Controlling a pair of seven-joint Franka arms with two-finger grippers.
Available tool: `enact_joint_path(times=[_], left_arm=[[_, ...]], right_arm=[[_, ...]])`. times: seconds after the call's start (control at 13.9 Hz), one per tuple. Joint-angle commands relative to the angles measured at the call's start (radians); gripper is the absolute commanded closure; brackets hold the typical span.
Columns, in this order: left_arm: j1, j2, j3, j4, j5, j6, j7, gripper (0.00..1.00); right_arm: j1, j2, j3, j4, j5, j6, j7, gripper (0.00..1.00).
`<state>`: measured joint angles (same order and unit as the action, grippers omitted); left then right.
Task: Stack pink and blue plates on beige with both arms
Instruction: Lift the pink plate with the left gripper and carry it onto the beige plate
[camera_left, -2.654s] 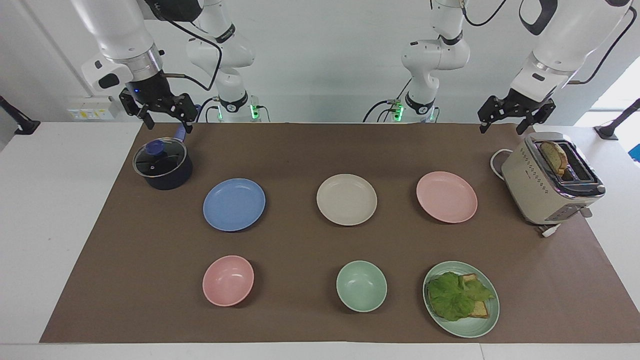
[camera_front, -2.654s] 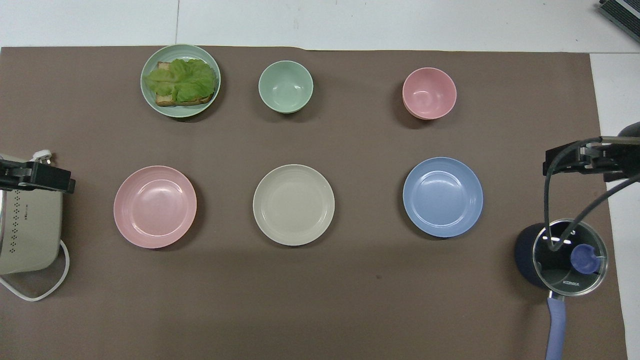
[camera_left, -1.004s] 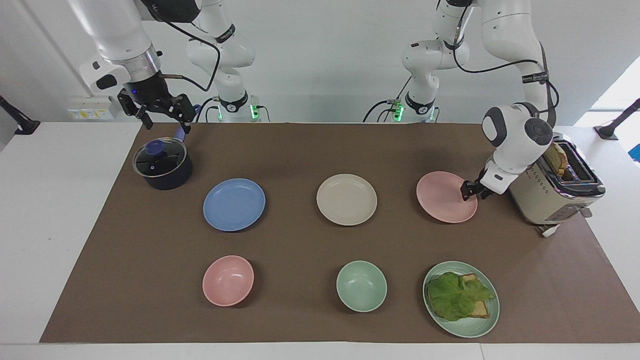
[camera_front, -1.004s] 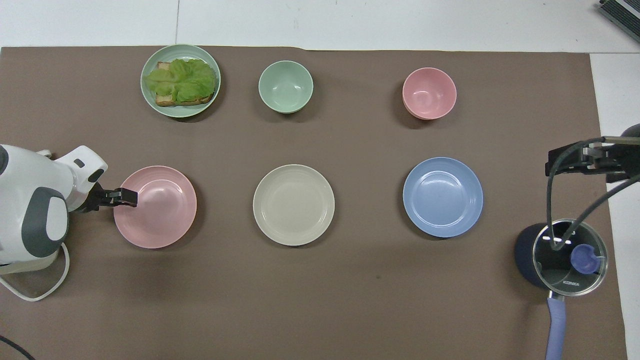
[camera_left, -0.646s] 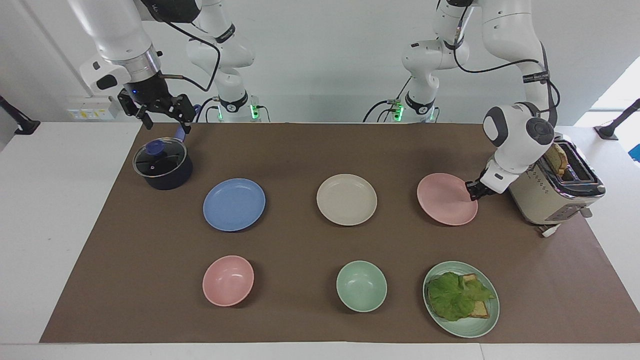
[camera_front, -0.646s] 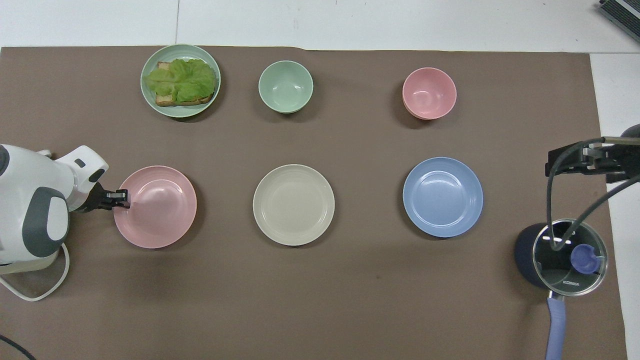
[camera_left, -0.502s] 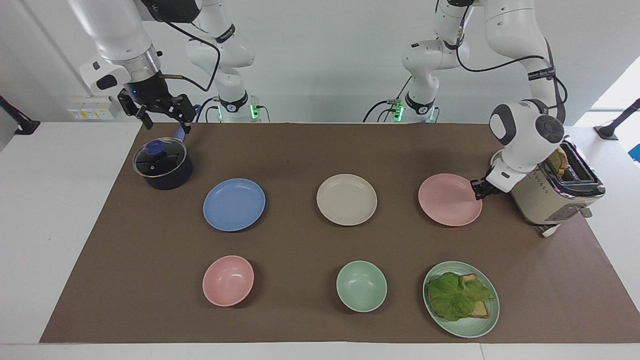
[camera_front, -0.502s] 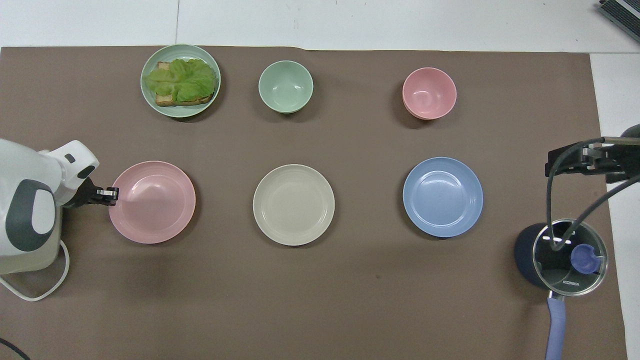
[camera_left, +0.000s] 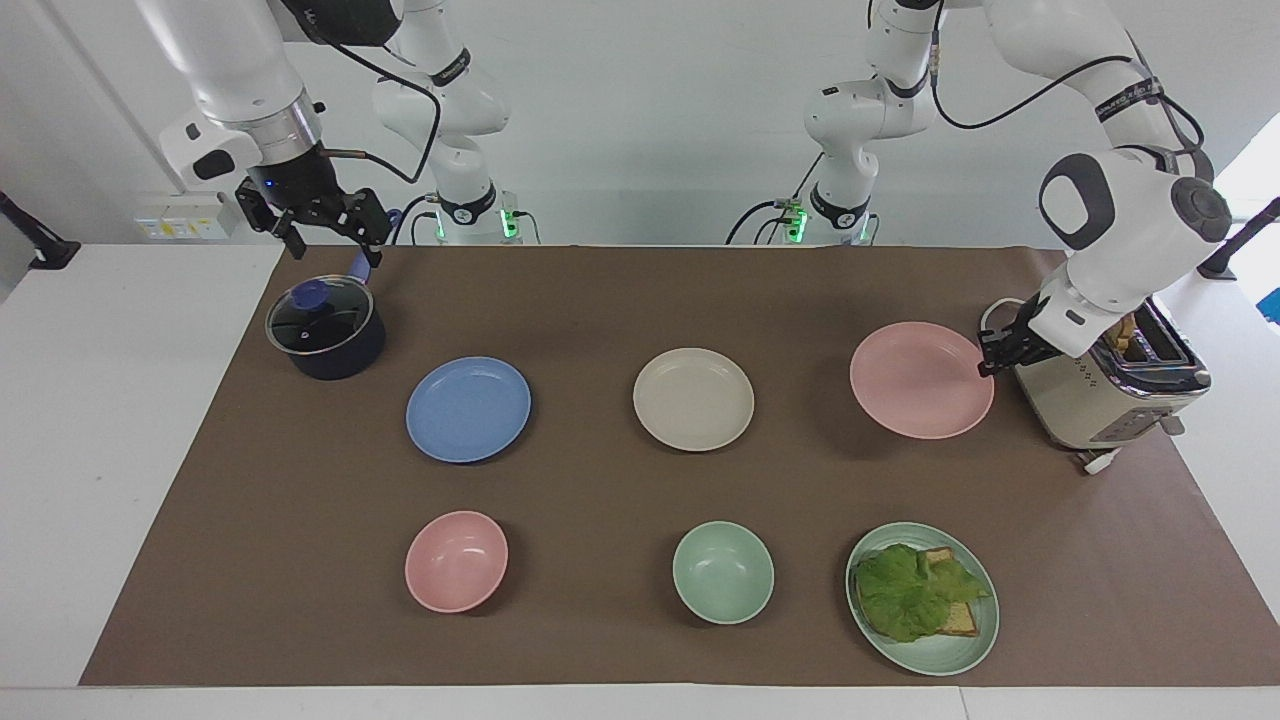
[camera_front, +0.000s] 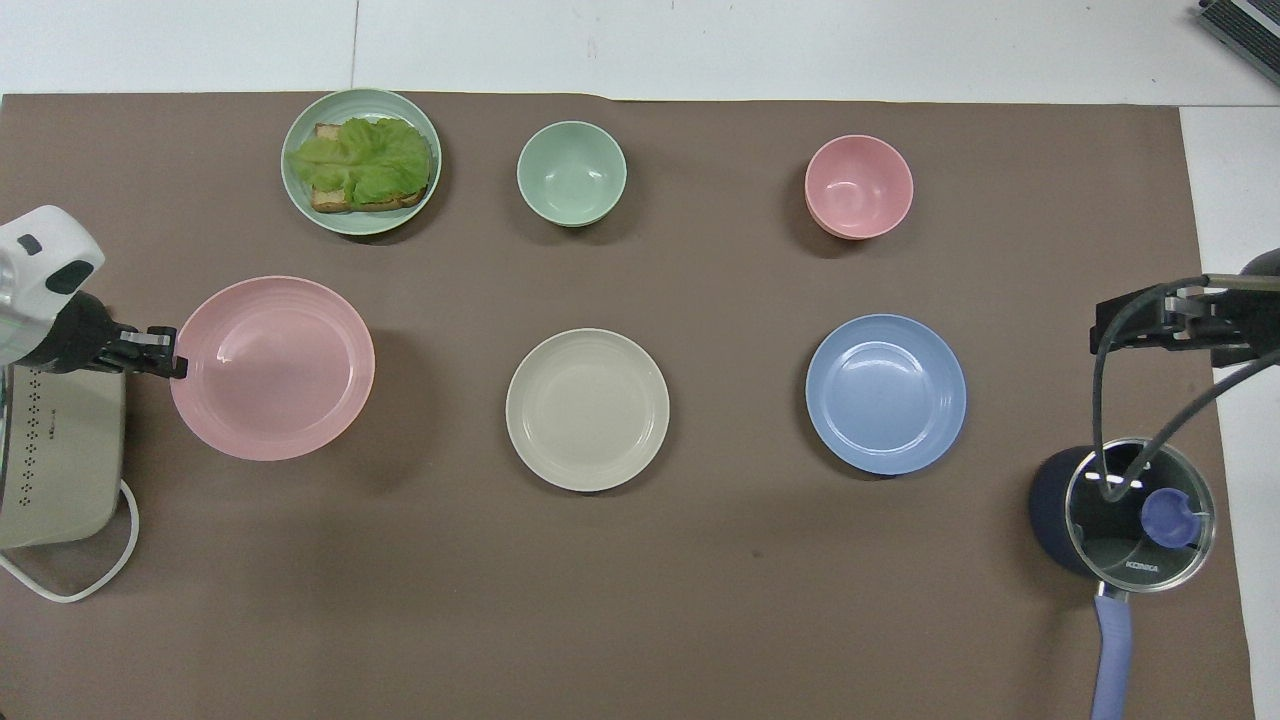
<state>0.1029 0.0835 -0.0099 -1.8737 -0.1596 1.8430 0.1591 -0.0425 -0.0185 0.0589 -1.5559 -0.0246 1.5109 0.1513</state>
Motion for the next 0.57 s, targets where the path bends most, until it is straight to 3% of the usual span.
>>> enact_joint_path(times=[0.0,0.14,0.5], left_arm=[[-0.003,-0.054,-0.018,-0.002,-0.058,-0.054,-0.06,1.0],[-0.05,-0.071,-0.05,-0.002,-0.061,-0.064,-0.171,1.0],[-0.285,-0.071,-0.056,-0.031,-0.063,0.045,-0.447,1.0]], right_arm=[[-0.013,-0.028,0.004,-0.03,0.005,-0.005,-0.015,0.0],[-0.013,-0.032,0.004,-0.033,0.005,-0.003,-0.015,0.0],[-0.024,-0.034,0.004,-0.039,0.005,-0.003,-0.029,0.0]])
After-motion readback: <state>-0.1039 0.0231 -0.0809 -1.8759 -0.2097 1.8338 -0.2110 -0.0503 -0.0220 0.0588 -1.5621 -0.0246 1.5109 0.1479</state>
